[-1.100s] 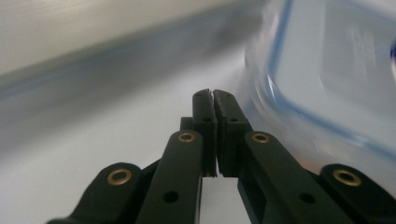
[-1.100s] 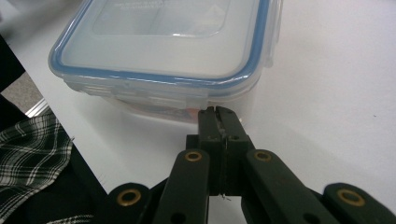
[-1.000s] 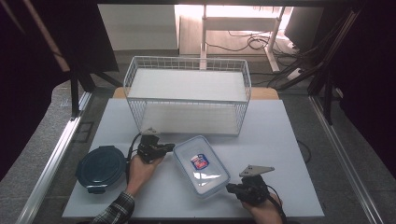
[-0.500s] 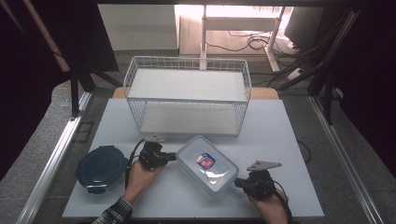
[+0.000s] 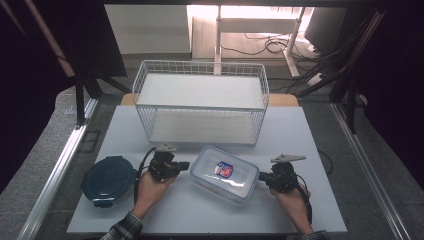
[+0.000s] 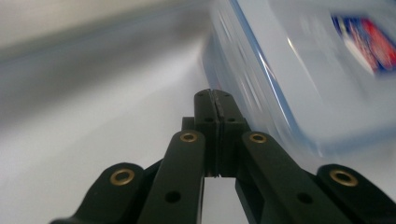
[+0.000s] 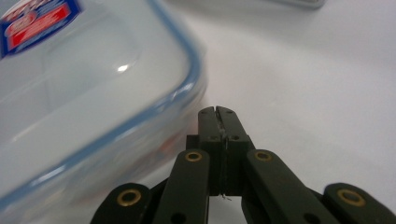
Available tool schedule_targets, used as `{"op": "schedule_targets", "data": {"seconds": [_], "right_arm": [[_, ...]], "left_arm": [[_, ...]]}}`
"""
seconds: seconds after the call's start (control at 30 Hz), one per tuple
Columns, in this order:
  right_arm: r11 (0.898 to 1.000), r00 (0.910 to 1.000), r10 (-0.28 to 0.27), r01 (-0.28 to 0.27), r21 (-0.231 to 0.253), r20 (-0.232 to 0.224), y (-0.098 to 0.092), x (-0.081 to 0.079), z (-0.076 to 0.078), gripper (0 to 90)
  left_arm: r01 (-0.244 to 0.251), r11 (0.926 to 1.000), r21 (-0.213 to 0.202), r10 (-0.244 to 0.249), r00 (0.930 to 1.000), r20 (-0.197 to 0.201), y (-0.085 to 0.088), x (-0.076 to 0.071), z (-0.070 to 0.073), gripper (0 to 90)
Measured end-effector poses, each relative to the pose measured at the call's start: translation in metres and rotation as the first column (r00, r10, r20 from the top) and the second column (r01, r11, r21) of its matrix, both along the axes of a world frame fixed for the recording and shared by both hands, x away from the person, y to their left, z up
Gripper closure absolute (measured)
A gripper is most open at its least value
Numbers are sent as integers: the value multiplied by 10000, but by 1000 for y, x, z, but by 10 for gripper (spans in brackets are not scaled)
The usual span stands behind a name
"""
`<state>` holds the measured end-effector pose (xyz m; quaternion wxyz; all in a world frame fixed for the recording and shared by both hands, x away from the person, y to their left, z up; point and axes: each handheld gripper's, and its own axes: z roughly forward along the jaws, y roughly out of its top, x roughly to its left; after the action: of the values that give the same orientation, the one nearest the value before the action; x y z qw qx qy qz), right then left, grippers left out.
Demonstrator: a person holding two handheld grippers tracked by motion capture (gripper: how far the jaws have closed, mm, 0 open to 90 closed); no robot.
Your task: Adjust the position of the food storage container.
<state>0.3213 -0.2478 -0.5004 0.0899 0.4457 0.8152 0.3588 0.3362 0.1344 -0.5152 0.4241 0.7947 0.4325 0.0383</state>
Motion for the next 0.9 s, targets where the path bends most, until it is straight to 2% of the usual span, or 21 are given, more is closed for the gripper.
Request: {"op": "schedule_targets", "data": {"seconds": [0.03,0.1,0.13,0.17,0.23,0.27,0.33,0.47,0.5,0.63,0.77,0.9], "right_arm": [[10000,10000,-9,9,-10,-9,1,3,0,891],[9999,10000,-54,54,-127,2,5,6,-1,891],[9999,10000,-35,35,-148,-23,7,7,-1,891],[9997,10000,-68,68,-225,-2,8,8,-2,891],[9997,9999,-114,112,-232,-53,9,10,-2,891],[9997,9996,-187,183,-190,-213,9,10,-2,891],[9996,9990,-206,198,-210,-384,9,6,-1,891],[9997,9986,-62,49,-236,-521,5,-6,1,889],[9997,9982,13,-28,-241,-605,3,-14,0,890],[9984,9993,124,-143,-552,-345,7,-18,1,891],[9989,9987,389,-397,-243,-336,15,-8,-1,891],[9971,9970,713,-720,-240,-291,29,-5,-3,891]], "left_arm": [[2,9999,136,-1,10000,-24,-3,4,-3,900],[294,9995,-114,-296,9995,-145,-8,5,-7,900],[172,9998,31,-172,9998,-139,-9,3,-8,900],[294,9994,160,-292,9994,-180,-7,1,-8,900],[363,9992,-143,-368,9986,-387,-2,-4,-7,900],[340,9994,-118,-344,9985,-418,-1,-8,-6,900],[475,9988,137,-469,9981,-393,-1,-16,-6,900],[639,9979,110,-634,9969,-464,-3,-23,-4,900],[718,9972,189,-709,9964,-458,-5,-28,-3,900],[709,9970,309,-692,9962,-521,-4,-35,-2,900],[540,9985,53,-535,9960,-719,8,-56,-2,900],[335,9993,141,-325,9973,-658,19,-73,-2,900]]}}
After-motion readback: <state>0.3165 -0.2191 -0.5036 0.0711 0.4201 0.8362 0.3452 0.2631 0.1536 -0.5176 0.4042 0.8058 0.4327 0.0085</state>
